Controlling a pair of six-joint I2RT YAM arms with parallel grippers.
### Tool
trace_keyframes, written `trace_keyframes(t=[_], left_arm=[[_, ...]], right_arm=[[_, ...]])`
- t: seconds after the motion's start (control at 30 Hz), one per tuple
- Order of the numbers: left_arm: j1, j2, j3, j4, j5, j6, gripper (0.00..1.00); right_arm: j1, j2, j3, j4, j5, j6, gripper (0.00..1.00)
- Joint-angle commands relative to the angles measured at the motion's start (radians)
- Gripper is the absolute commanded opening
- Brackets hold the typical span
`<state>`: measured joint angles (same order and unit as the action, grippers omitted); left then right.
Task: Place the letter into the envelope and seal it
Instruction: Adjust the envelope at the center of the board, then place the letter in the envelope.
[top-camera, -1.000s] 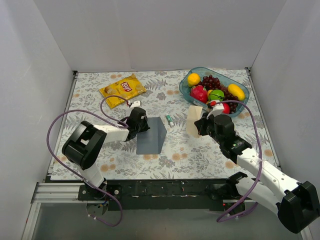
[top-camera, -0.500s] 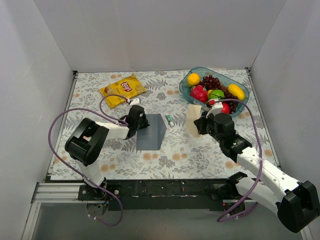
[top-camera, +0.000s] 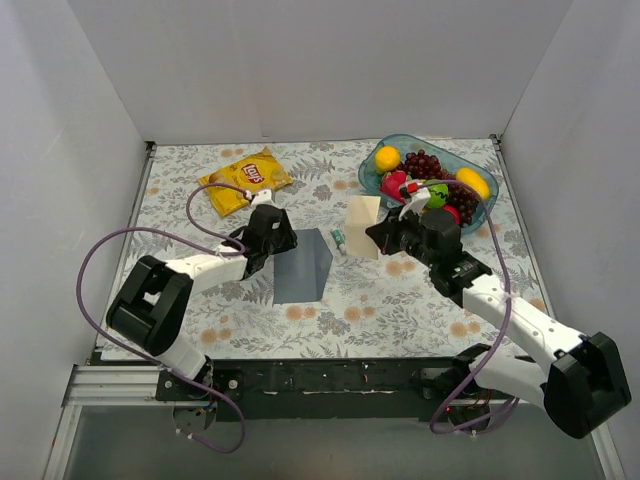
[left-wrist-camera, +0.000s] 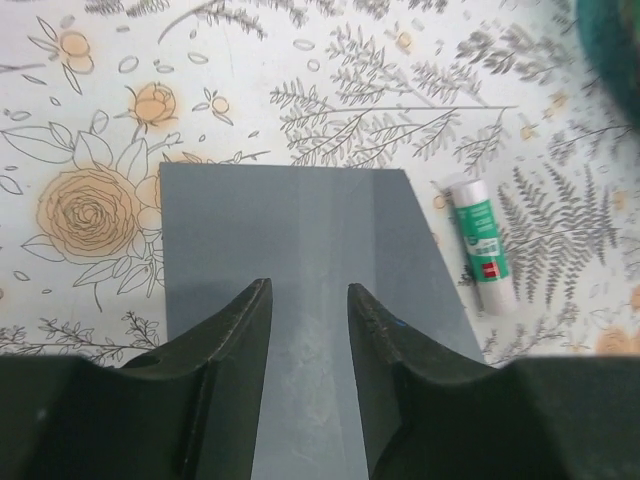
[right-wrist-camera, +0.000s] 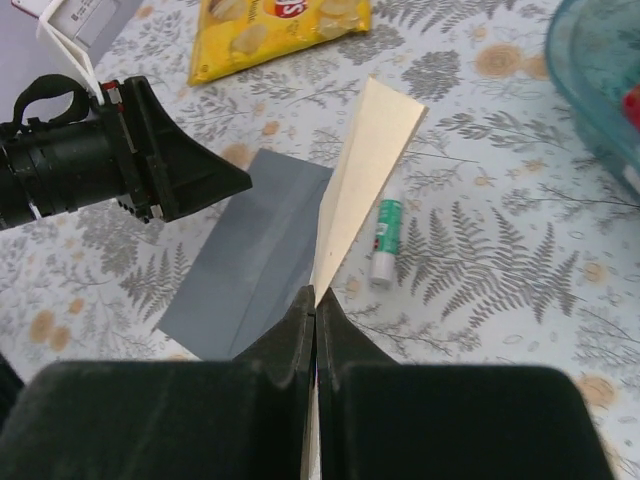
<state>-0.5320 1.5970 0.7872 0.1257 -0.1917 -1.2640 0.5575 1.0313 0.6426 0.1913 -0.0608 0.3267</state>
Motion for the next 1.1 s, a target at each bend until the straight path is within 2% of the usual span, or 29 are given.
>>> trace_keyframes(t=[0.0, 0.2, 0.57, 1.07], left_arm=[[0.004, -0.111, -0.023, -0.034, -0.049, -0.012, 0.37], [0.006, -0.166, -0.089, -0.041, -0.051, -0.058, 0.37], [0.006, -0.198, -0.163, -0.054, -0.075, -0.113, 0.36], [0.004, -0.166, -0.192, -0.032, -0.06, -0.117, 0.33]], right_arm=[[0.001, 0.113, 0.098, 0.128, -0.169, 0.098, 0.01], [0.021, 0.251, 0.166, 0.163, -0.26, 0.179, 0.01], [0.073, 0.464, 0.192, 0.206, -0.306, 0.304, 0.01], [0.076, 0.558, 0.173, 0.177, -0.267, 0.276, 0.01]])
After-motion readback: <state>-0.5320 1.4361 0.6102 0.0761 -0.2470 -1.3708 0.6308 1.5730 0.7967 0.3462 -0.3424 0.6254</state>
